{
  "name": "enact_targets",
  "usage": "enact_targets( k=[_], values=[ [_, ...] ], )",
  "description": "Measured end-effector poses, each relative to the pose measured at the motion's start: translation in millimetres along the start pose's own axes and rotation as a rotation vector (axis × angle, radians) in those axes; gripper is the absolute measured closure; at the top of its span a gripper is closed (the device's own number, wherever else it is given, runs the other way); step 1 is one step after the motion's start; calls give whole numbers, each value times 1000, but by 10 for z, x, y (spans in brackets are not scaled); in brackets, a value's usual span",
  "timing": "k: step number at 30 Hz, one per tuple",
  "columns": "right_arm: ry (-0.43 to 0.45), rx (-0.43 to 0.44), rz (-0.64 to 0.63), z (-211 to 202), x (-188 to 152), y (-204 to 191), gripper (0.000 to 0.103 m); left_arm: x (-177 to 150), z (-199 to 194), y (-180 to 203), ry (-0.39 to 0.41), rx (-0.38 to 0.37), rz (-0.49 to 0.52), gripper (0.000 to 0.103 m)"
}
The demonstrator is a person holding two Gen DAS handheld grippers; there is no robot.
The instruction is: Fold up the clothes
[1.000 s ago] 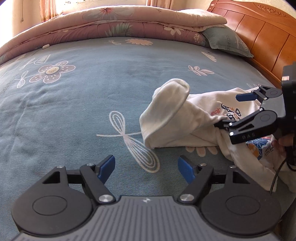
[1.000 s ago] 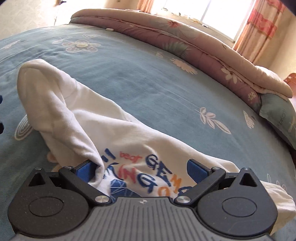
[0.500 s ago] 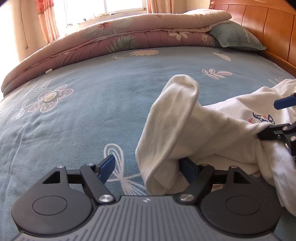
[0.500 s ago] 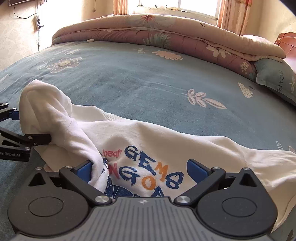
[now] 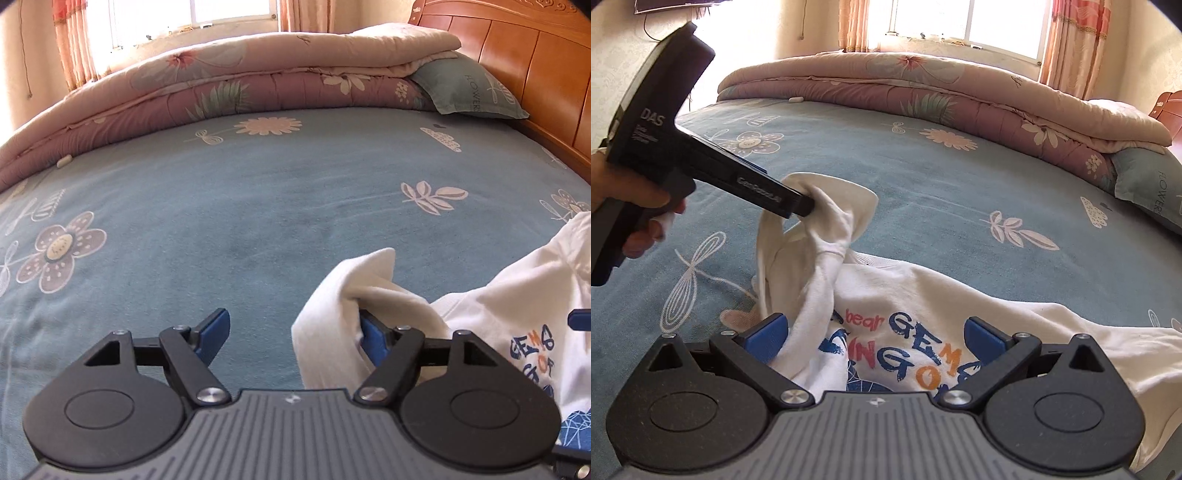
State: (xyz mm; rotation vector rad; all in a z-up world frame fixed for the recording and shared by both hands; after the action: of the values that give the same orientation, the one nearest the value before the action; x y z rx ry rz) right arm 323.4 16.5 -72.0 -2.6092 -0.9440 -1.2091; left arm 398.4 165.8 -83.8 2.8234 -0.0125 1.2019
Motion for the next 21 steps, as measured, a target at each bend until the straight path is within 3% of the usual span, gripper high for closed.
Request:
enact_targets(
  k=[4,7,9,10,11,15,19,21],
  values=[
    [-47,-34,-70,55,-179,-33,0,-315,-287,-4,0,-25,-58,28],
    [-35,-21,-11,14,-201,38,0,-568,-505,-6,-9,-89,-188,31],
    [-25,-19,13,-16,-211,57,0,-708,-545,18,-22,-119,-247,43],
    [-22,-18,18,-31,-217,57,0,-770,-538,34,-25,-118,-275,63],
    [-19,-15,21,-56,-225,53,0,-828,-517,42,-31,-117,-308,74],
    [-5,-10,33,-155,-253,60,0,-920,-397,53,-45,-157,-448,81],
    [-1,-12,64,-202,-286,133,0,-921,-334,126,-26,-116,-451,81],
    [1,-11,74,-208,-296,159,0,-925,-341,127,-20,-96,-449,98]
  ],
)
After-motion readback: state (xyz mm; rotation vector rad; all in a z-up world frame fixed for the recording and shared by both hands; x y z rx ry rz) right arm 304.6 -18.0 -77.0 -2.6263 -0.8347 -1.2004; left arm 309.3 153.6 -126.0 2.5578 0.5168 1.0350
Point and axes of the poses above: each gripper's, at about its wrist camera, not at the fingertips, and z roughly the way its jaws point, y to its right, x to its top, the point moved 7 cm from there along z, roughly the way its jaws point, and after that the axes turned 6 degrees about -z, right-handed, at the moved point
